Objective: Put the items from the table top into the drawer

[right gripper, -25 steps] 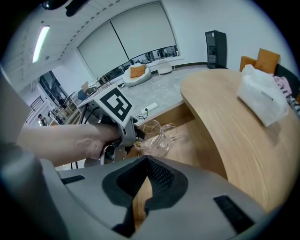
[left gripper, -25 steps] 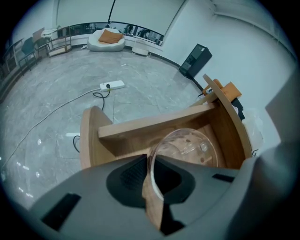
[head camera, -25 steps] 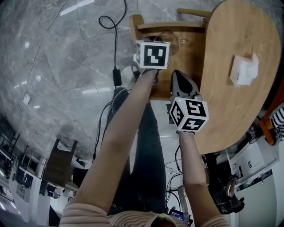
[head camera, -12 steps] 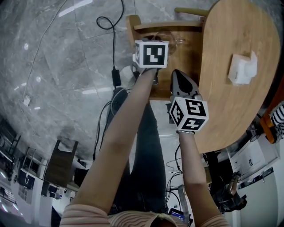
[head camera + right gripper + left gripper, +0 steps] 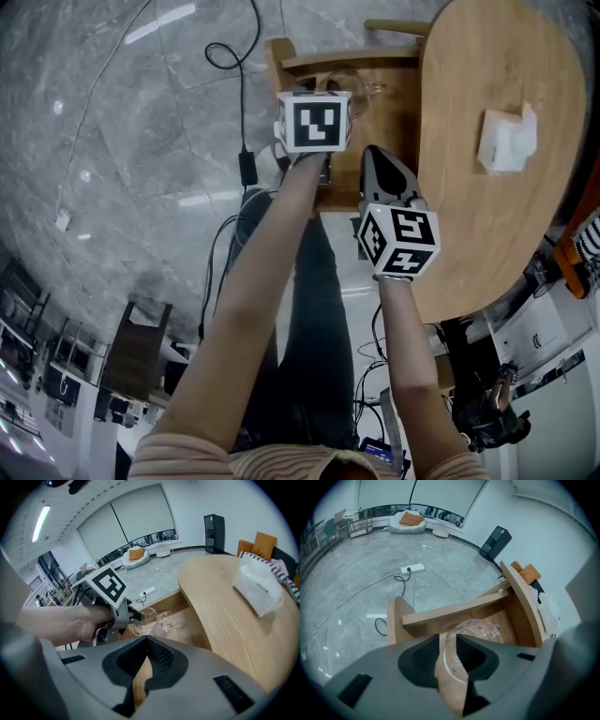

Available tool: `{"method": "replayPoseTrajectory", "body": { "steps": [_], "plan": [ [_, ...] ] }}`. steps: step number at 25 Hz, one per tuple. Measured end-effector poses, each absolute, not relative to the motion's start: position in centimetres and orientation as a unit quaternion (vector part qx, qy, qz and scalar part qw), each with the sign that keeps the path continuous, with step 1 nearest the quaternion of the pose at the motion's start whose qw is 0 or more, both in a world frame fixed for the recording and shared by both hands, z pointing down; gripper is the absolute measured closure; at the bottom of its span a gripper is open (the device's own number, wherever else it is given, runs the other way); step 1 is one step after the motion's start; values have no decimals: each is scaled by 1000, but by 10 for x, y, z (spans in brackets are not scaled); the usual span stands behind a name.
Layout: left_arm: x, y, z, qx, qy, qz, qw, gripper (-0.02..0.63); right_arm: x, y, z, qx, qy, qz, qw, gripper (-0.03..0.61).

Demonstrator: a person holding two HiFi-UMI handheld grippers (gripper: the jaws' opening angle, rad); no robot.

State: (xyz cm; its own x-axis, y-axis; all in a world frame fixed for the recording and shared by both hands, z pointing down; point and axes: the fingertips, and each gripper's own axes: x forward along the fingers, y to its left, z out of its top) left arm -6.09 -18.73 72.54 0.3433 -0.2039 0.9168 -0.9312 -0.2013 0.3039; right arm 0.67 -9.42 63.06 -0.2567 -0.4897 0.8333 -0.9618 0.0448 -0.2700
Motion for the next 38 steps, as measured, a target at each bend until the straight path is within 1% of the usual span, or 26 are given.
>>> {"method": "replayPoseTrajectory", "body": {
  "steps": [3,9,18,25,33,38],
  "plan": [
    [-59,-185,711,687,-418,369,466,515,6,-96,622,547,-671,421,270,571],
    [-82,-191,678,694,-451,336,449,517,5,-104,598,560,-675,408,253,571],
    [-100,-193,622,726,-432,308,437,518,-7,-115,551,582,-680,388,222,571],
    [-106,-195,560,769,-405,270,414,579,-21,-119,506,600,-679,377,190,571],
    [-112,-198,491,815,-364,248,377,599,-37,-124,445,624,-683,351,146,571],
    [-106,-191,441,852,-331,224,338,600,-34,-127,396,637,-690,325,114,571]
  ]
}}
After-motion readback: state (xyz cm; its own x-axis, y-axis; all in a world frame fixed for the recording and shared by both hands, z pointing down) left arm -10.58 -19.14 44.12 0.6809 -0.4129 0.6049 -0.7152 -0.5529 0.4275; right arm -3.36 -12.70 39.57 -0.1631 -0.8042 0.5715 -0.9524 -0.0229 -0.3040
